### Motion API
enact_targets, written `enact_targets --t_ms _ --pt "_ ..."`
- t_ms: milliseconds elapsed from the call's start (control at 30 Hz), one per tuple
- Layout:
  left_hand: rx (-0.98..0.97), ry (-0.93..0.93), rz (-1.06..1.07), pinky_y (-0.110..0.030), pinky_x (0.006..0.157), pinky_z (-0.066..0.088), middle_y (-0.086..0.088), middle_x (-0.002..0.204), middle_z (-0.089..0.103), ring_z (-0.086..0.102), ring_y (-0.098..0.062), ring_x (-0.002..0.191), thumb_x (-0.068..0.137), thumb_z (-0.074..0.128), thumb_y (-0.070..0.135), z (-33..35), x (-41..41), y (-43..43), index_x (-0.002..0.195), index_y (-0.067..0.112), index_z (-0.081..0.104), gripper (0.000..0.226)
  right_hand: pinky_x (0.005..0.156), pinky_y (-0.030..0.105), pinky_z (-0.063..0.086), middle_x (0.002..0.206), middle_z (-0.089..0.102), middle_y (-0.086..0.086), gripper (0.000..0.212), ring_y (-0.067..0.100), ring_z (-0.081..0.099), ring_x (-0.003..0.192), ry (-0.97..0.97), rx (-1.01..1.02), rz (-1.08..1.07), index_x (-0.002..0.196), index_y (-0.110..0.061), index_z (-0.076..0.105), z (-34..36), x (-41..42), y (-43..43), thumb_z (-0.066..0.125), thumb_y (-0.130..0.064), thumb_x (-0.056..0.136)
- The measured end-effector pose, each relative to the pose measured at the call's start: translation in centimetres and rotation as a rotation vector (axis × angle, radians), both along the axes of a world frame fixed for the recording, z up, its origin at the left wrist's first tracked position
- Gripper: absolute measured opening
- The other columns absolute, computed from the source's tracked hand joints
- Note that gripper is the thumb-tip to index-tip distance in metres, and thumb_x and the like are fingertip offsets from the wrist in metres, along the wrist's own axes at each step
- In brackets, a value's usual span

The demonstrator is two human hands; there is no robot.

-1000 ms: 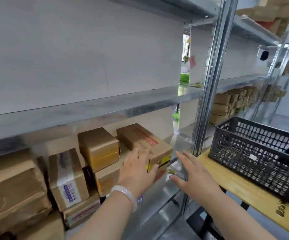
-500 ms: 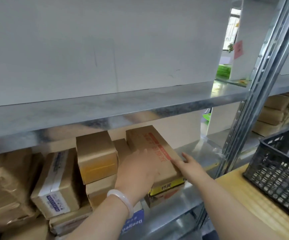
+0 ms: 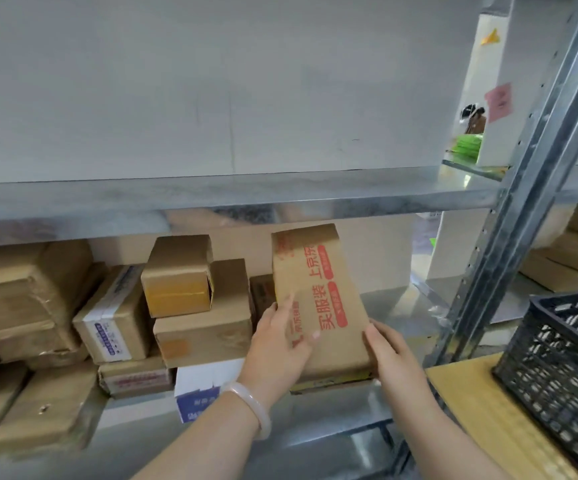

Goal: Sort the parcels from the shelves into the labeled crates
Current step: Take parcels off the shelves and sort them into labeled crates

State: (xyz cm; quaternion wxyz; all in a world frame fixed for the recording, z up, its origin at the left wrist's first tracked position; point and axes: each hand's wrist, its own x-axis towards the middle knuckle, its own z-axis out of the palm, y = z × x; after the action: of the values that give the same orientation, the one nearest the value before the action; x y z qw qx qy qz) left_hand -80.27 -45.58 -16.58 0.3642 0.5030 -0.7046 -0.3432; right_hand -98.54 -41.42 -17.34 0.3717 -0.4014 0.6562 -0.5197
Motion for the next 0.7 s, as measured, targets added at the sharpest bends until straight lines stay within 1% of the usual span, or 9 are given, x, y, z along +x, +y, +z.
enact_targets --t_ms 67,167,233,267,333,400,500,600,700 --pt "0.008 0.084 0.013 0.01 0.078 0.03 0.024 0.136 0.036 0.03 0.036 0.107 0.092 0.066 0.031 -0.7 -0.4 1.8 0.151 0.04 0.025 0.073 0.09 0.044 0.052 0.112 0.066 -0.007 0.026 0.013 0.062 0.102 -0.092 0.006 0.013 0.113 -0.038 0.06 0.0 -1.0 1.4 0.04 -0.049 0.1" --pt "0.017 0.172 0.045 -0.001 0.09 0.037 0.034 0.134 0.036 0.034 0.02 0.123 0.092 0.067 0.031 -1.6 -0.5 4.5 0.143 0.053 0.026 0.069 0.086 0.041 0.054 0.117 0.066 -0.007 0.032 0.013 0.062 0.106 -0.138 -0.012 0.072 0.117 -0.038 0.061 -0.2 -2.3 3.3 0.056 -0.054 0.09" --pt "0.042 0.191 0.068 -0.008 0.099 0.034 0.036 0.137 0.035 0.035 0.013 0.128 0.092 0.066 0.031 -2.0 -0.2 6.1 0.138 0.058 0.026 0.067 0.096 0.045 0.05 0.129 0.059 -0.006 0.069 0.018 0.057 0.117 -0.236 0.024 0.179 0.135 -0.037 0.052 -0.5 -2.9 4.2 0.067 -0.061 0.072" --pt "0.049 0.191 0.075 -0.004 0.096 0.033 0.032 0.14 0.035 0.035 0.013 0.128 0.092 0.066 0.029 -2.1 0.0 6.8 0.14 0.056 0.027 0.068 0.101 0.047 0.047 0.133 0.057 -0.004 0.085 0.021 0.055 0.121 -0.285 0.052 0.241 0.141 -0.035 0.046 -0.6 -2.9 4.7 0.071 -0.062 0.065" --pt "0.058 0.177 0.098 0.004 0.088 0.033 0.024 0.144 0.036 0.036 0.014 0.125 0.091 0.068 0.028 -2.0 0.5 8.0 0.148 0.044 0.028 0.071 0.101 0.048 0.047 0.134 0.058 -0.001 0.098 0.022 0.058 0.119 -0.313 0.046 0.32 0.143 -0.035 0.044 -0.6 -2.7 5.5 0.076 -0.062 0.055" --pt "0.059 0.154 0.131 -0.001 0.094 0.034 0.02 0.142 0.037 0.038 0.012 0.123 0.084 0.073 0.043 -1.2 1.0 9.3 0.153 0.033 0.026 0.083 0.086 0.039 0.055 0.129 0.06 -0.005 0.092 0.014 0.063 0.11 -0.251 -0.023 0.338 0.136 -0.045 0.045 -0.4 -1.9 6.6 0.077 -0.064 0.052" --pt "0.173 0.088 0.152 -0.037 0.115 0.034 0.013 0.148 0.032 0.034 -0.006 0.136 0.049 0.068 0.088 0.0 2.1 11.0 0.156 0.031 0.015 0.132 0.069 0.023 0.056 0.121 0.057 -0.024 0.088 0.001 0.062 0.102 -0.11 -0.137 0.372 0.126 -0.059 0.04 0.0 0.5 8.6 0.081 -0.07 0.049" --pt "0.234 0.124 0.168 -0.049 0.114 0.035 0.008 0.151 0.032 0.037 -0.016 0.138 0.034 0.072 0.09 0.9 4.2 12.6 0.156 0.038 0.004 0.149 0.069 0.021 0.057 0.114 0.056 -0.032 0.091 -0.006 0.06 0.102 -0.016 -0.236 0.415 0.124 -0.064 0.039 0.6 3.6 10.4 0.079 -0.078 0.043" --pt "0.216 0.353 0.146 -0.047 0.112 0.038 0.01 0.141 0.049 0.05 -0.013 0.128 0.037 0.08 0.08 1.5 7.8 14.6 0.153 0.046 0.01 0.14 0.074 0.018 0.055 0.113 0.062 -0.03 0.058 -0.005 0.06 0.106 -0.079 -0.321 0.439 0.12 -0.064 0.049 1.3 6.3 11.3 0.069 -0.065 0.065"
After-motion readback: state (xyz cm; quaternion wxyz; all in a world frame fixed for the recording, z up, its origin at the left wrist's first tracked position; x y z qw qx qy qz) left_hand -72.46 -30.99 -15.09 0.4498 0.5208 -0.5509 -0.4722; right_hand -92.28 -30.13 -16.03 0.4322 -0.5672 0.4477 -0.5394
